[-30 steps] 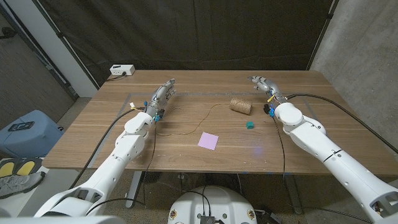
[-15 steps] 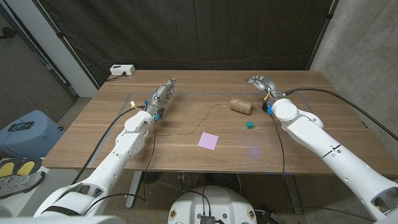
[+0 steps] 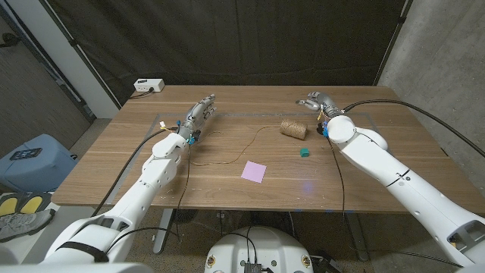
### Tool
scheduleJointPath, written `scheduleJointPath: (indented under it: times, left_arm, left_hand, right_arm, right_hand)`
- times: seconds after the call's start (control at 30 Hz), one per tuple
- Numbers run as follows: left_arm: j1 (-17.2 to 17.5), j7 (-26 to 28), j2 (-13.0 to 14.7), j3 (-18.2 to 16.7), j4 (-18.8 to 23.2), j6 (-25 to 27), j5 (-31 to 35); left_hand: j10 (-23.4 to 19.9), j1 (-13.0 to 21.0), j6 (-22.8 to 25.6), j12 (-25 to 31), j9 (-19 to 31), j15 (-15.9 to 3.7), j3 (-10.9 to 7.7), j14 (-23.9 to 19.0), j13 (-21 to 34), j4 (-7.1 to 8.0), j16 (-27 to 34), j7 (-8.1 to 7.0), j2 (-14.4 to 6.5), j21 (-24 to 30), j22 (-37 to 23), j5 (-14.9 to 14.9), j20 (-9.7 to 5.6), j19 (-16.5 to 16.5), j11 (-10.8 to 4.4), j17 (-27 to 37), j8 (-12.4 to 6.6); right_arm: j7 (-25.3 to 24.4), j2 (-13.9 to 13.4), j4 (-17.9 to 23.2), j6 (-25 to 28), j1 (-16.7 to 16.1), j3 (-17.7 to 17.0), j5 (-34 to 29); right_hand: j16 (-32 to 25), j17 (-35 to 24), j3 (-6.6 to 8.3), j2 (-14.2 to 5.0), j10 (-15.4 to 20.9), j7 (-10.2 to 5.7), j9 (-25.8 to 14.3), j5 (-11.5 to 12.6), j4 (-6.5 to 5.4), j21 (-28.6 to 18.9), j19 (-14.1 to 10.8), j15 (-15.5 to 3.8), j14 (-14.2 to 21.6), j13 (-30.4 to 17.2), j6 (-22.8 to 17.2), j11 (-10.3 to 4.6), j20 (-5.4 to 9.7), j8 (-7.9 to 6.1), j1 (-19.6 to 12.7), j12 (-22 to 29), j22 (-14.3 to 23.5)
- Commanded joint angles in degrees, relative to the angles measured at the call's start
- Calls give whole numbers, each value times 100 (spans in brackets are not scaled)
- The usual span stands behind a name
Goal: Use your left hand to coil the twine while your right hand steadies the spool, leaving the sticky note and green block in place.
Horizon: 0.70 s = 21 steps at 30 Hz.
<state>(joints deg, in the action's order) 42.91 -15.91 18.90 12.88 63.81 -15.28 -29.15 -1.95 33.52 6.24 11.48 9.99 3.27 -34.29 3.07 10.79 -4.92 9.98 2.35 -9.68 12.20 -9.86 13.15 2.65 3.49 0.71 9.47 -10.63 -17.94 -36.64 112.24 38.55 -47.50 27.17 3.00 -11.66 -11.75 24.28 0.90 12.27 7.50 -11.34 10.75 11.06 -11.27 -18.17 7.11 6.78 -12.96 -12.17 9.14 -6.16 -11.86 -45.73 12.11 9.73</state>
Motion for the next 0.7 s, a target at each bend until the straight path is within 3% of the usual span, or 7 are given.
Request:
scheduleJointPath:
  times: [0.03, 0.37, 0.7]
  left_arm:
    - [-202, -133, -65, 50, -324, -83, -28]
    - [-240, -113, -106, 87, -376, -91, -28]
    - [-274, -116, -154, 95, -475, -147, -48]
  left_hand:
    - [-28, 73, 59, 55, 19, 1, -21, -23, 10, -55, 22, -1, -13, -8, -14, 44, -12, 48, -11, 14, -10]
    - [-35, 121, 45, 53, 19, 5, -43, -35, 10, -129, 24, 2, -9, -16, -15, 82, -8, 61, 2, 14, 0]
    - [-36, 158, 48, 51, 19, 3, -59, -42, 10, -184, 24, -3, -12, -23, -16, 112, -6, 68, -7, 14, 3]
  right_arm:
    - [155, -90, 271, 811, 291, 401, -489]
    - [666, -314, 534, 1402, 600, 712, -702]
    - [1153, -410, 678, 2080, 1049, 1199, -962]
  right_hand:
    - [-20, -26, 81, 52, 26, 259, -28, 57, 2, 30, 9, 97, 12, -39, -26, 105, -92, -36, -167, 48, 24]
    - [23, -54, 144, 264, -67, 349, -53, 97, -43, 64, 179, 207, -149, -115, 53, 180, -174, -19, -394, 60, 28]
    - [43, -81, 170, 352, -144, 396, -71, 85, -91, 72, 293, 283, -271, -173, 156, 235, -229, 10, -446, 76, 31]
